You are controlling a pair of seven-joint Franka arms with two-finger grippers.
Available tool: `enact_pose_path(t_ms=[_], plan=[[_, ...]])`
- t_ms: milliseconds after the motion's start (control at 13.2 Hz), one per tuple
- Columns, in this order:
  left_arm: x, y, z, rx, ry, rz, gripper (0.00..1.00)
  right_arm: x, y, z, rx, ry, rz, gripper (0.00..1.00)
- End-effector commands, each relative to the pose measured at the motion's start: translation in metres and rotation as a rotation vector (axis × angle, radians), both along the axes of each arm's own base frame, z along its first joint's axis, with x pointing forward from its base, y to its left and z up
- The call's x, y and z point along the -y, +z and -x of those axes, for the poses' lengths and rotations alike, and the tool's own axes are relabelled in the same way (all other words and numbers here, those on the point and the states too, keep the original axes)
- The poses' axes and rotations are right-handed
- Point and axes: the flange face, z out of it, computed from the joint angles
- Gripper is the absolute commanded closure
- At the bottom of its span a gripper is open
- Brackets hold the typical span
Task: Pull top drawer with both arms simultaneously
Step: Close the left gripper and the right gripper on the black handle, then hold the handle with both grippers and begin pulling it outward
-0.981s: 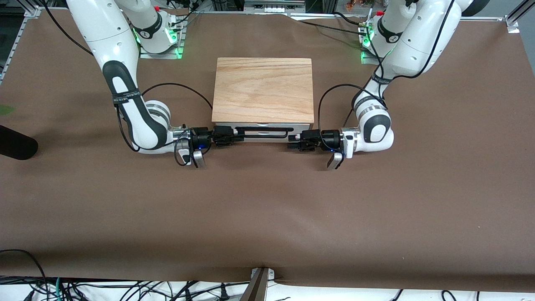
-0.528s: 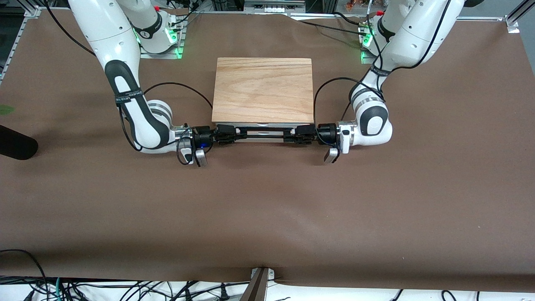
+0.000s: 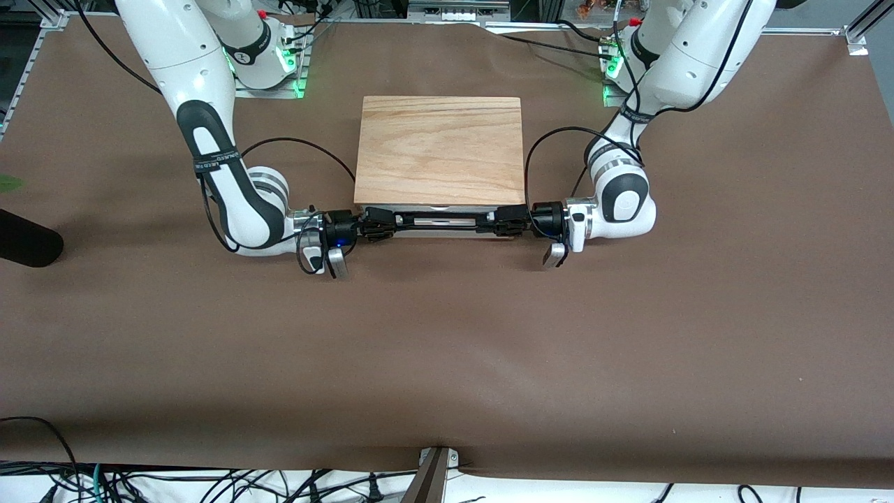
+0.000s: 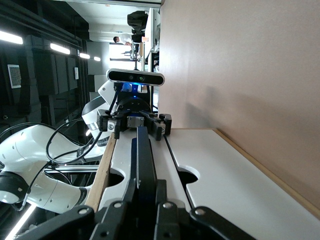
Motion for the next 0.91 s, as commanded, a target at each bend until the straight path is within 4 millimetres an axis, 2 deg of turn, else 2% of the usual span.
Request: enact_pose_path(t_ms=[0, 377, 528, 830], plan=[[0.007, 0.006, 0.015, -0.006, -0.008, 0.001, 0.54, 0.001, 0.006, 0.001, -0.007, -0.016, -0.013, 1.00], [0.018, 0.003, 0.021, 0.036, -0.016, -0.010, 0.53, 0.002, 0.006, 0.001, -0.007, -0.017, -0.013, 1.00], [0.017, -0.005, 0.023, 0.064, -0.018, -0.015, 0.59, 0.002, 0.006, 0.001, -0.007, -0.017, -0.013, 1.00], [0.016, -0.011, 0.027, 0.107, -0.022, -0.018, 0.62, 0.002, 0.006, 0.000, -0.009, -0.018, -0.014, 1.00]])
